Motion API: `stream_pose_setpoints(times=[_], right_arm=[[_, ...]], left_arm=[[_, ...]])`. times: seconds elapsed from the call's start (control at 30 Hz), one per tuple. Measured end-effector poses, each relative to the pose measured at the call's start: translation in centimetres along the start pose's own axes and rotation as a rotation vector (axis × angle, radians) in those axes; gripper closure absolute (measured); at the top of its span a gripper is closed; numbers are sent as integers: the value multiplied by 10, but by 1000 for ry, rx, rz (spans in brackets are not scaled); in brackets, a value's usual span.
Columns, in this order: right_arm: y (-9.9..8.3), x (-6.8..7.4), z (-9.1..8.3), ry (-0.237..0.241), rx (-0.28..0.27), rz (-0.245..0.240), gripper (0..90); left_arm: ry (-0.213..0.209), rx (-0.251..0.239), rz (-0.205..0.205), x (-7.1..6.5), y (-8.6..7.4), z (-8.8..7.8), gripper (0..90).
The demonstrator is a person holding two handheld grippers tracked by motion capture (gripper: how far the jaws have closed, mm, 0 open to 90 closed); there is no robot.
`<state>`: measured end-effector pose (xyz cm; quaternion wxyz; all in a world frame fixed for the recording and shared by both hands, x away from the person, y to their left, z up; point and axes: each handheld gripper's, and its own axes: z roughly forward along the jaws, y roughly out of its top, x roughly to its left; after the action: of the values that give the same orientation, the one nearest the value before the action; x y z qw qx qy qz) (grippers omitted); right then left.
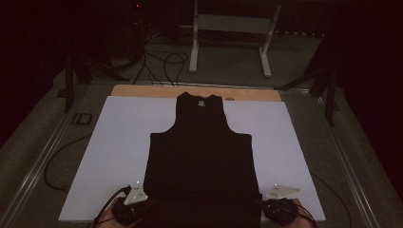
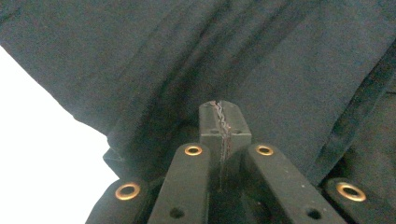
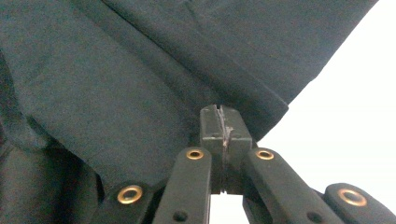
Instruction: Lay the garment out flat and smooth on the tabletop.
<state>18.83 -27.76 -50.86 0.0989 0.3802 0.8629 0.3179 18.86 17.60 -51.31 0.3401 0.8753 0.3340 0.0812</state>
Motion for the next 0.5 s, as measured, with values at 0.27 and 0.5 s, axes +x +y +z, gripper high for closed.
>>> stream_pose_setpoints(times=[0.27, 0.5], right_arm=[[6, 5, 10, 27, -25, -74, 468], [8, 12, 11, 7, -11, -133, 824]], left_arm=[[25, -22, 75, -2, 5, 9, 546], [5, -18, 68, -4, 6, 10, 793]])
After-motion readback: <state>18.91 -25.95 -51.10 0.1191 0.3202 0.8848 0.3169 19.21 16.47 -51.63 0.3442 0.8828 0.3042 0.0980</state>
